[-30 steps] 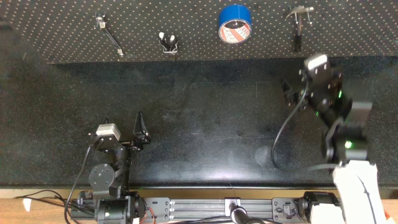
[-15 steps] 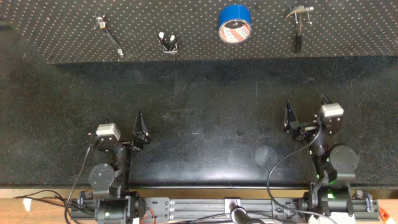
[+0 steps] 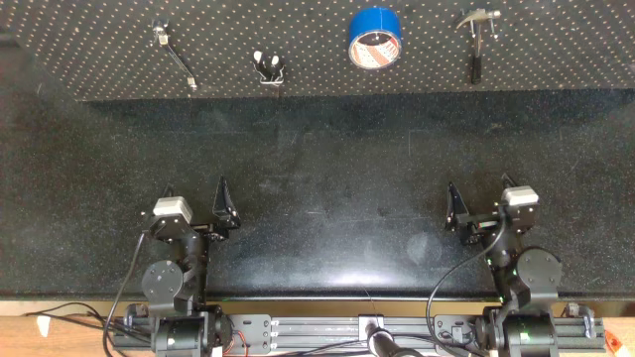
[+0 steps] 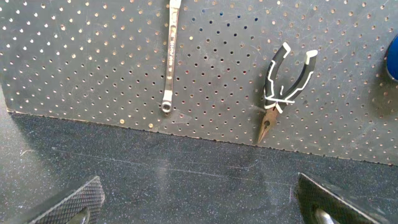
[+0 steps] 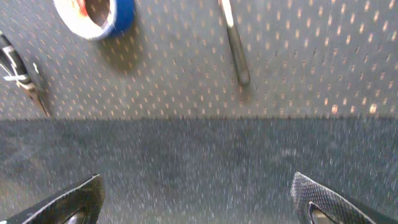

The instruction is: Place Tools Onto Pegboard

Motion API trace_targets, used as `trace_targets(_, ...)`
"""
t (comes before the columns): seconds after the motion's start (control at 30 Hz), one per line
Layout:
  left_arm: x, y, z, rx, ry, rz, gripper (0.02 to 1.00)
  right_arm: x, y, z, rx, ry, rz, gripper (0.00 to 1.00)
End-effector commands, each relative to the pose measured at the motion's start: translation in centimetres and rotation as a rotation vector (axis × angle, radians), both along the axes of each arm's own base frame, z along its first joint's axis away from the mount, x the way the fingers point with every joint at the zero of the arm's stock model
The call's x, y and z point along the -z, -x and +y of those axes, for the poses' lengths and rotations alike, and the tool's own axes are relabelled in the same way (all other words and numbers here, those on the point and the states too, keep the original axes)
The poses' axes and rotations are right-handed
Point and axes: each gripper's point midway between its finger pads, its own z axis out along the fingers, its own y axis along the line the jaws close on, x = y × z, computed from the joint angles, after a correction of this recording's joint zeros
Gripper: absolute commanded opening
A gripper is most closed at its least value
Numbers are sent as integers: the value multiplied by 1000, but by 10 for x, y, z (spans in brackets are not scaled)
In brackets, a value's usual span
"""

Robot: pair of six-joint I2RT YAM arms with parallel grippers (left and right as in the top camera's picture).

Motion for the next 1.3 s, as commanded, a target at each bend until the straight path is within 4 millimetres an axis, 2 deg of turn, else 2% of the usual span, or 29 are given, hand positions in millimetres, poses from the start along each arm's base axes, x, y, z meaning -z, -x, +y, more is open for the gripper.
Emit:
trace_targets(0.03, 0, 0, -1, 8, 10, -2, 996, -8, 2, 0, 1, 32, -47, 976)
trace_targets(0.13, 0, 0, -1, 8, 10, -2, 996, -17, 3, 0, 1, 44, -87, 976)
trace_targets(1.3, 0, 0, -1, 8, 10, -2, 996, -16, 3, 1, -5, 40, -83, 976)
